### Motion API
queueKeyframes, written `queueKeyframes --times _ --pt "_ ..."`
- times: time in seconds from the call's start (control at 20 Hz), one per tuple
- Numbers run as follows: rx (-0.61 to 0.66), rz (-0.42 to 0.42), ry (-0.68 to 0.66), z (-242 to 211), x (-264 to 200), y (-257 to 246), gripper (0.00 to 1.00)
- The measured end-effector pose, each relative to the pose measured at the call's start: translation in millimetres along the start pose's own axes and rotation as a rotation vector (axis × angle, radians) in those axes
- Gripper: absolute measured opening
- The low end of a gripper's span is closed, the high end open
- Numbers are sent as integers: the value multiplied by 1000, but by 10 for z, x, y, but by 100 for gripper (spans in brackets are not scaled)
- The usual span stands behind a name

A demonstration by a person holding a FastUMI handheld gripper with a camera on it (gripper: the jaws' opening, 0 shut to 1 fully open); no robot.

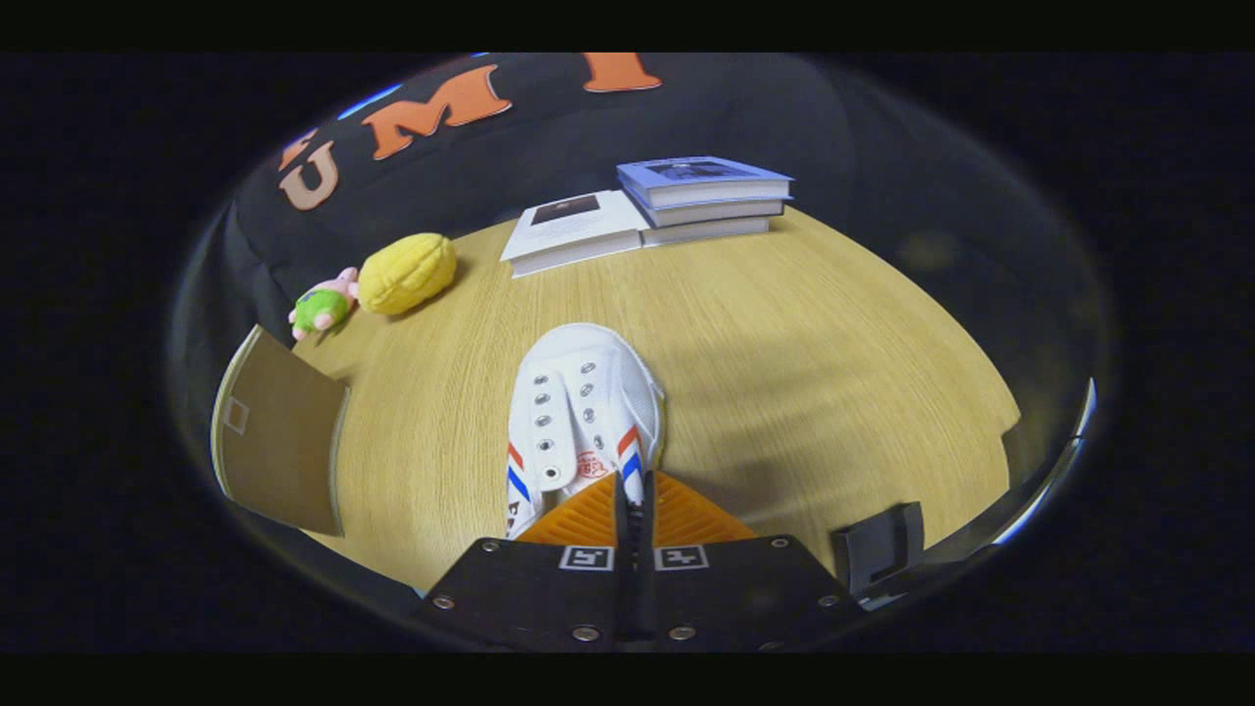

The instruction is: Open the storage box then place both shoes into the box .Put the left shoe in first, then the right shoe, with the right side of both shoes facing outward in a uniform manner.

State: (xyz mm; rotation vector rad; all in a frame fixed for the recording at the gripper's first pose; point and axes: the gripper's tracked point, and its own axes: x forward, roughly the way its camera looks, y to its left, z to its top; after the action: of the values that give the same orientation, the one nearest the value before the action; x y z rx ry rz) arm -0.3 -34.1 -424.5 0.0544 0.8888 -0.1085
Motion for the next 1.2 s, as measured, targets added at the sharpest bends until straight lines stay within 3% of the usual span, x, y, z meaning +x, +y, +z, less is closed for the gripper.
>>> queueKeyframes --times 0.15,0.55,1.0,1.2 --pt "-17 13 -35 197 -221 54 0" --pt "14 65 -164 804 -743 843 0" --pt "79 132 -237 1068 -1235 2008 0" --pt "51 148 -266 1009 -1390 2554 0"
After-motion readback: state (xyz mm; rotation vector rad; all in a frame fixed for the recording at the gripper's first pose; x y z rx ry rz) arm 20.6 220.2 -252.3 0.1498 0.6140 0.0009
